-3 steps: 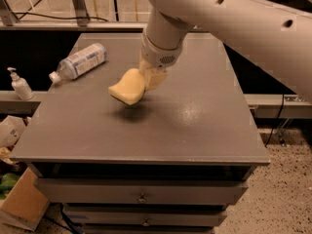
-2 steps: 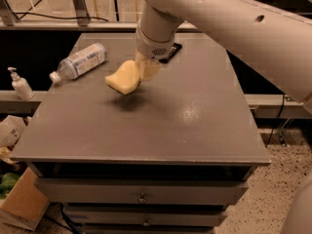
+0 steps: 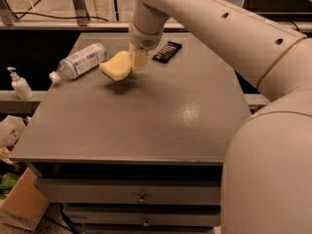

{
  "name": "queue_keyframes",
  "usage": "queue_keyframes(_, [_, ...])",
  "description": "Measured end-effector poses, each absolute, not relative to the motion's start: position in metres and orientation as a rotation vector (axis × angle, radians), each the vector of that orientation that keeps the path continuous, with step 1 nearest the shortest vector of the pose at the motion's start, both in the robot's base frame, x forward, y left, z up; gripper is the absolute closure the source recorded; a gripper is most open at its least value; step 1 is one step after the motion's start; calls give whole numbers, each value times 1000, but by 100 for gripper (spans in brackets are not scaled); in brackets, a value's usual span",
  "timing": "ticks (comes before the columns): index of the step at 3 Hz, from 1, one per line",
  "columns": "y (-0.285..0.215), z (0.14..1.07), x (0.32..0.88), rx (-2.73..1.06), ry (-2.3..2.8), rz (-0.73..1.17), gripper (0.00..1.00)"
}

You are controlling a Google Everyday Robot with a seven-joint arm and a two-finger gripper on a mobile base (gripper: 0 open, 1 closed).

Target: Move sponge near blue plastic bottle

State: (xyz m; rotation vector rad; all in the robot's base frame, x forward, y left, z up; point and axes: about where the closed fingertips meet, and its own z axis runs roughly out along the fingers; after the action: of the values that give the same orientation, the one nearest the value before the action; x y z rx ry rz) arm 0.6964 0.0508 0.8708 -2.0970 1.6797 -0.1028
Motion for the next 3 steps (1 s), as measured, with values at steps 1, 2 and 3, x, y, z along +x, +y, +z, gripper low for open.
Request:
queue_keyframes(1, [62,868,716,-2056,1699,-86,100])
queue_keyframes(2, [82,863,738,-2032,1705,-74,100])
queue_keyframes(3, [89,855,741,-2046,1704,-73,100])
